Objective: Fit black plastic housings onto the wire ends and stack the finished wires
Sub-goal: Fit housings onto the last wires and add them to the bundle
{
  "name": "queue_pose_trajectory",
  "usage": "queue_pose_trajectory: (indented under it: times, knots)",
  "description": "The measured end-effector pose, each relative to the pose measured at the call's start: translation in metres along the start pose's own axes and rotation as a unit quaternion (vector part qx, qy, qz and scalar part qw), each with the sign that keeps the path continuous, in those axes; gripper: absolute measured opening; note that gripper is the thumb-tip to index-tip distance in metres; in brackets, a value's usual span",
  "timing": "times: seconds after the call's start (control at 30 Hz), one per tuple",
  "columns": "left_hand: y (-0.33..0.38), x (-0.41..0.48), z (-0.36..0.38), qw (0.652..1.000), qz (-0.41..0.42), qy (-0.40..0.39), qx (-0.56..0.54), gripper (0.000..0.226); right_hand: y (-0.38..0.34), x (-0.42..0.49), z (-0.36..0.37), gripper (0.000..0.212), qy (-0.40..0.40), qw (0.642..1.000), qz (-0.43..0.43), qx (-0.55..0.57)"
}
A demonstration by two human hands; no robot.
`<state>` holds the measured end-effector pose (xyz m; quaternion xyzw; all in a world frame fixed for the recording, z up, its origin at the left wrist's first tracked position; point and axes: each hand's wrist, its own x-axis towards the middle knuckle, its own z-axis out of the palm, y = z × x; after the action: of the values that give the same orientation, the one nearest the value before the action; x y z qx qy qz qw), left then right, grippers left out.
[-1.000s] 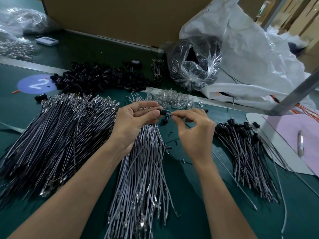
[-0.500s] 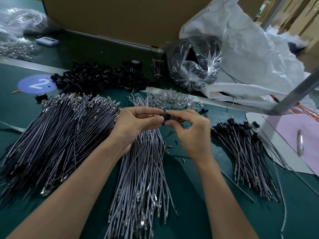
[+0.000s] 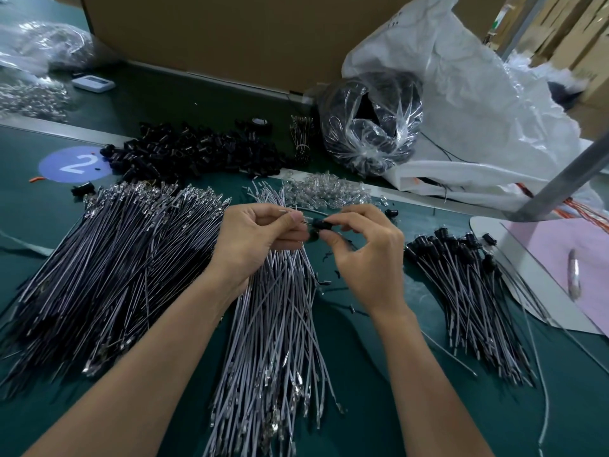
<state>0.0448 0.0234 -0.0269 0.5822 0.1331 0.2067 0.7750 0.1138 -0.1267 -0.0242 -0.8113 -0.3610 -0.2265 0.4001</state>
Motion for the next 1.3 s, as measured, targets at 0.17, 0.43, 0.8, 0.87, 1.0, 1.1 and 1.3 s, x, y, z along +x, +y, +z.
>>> queue_pose_trajectory:
  times: [0.17,0.43,0.8,0.87,1.0,1.1,1.3]
  knots:
    - [0.005,0.005,-0.016,0.994,0.021,0.098,-0.034,0.007,0.008,0.006,-0.012,0.015,0.046,0.998,0.046,-0.007]
    - [0.003,0.010,-0.018,0.975,0.052,0.203,-0.075,0.006,0.013,0.007,-0.025,0.018,0.040,0.996,0.058,0.047]
    - [0.001,0.012,-0.018,0.971,0.095,0.208,-0.063,0.018,0.016,0.007,-0.023,0.023,0.009,0.985,0.130,0.112]
    - [0.001,0.013,-0.017,0.971,0.103,0.209,-0.061,0.028,0.016,0.007,-0.024,0.025,0.007,0.982,0.137,0.128]
    - [0.001,0.013,-0.016,0.967,0.113,0.223,-0.054,0.031,0.015,0.008,-0.028,0.026,-0.005,0.983,0.130,0.129]
    - [0.001,0.013,-0.016,0.963,0.121,0.237,-0.053,0.027,0.013,0.007,-0.026,0.027,-0.021,0.984,0.129,0.122]
    - [0.005,0.008,-0.009,0.975,0.113,0.156,-0.114,0.036,0.011,0.006,-0.023,0.017,-0.026,0.973,0.144,0.178]
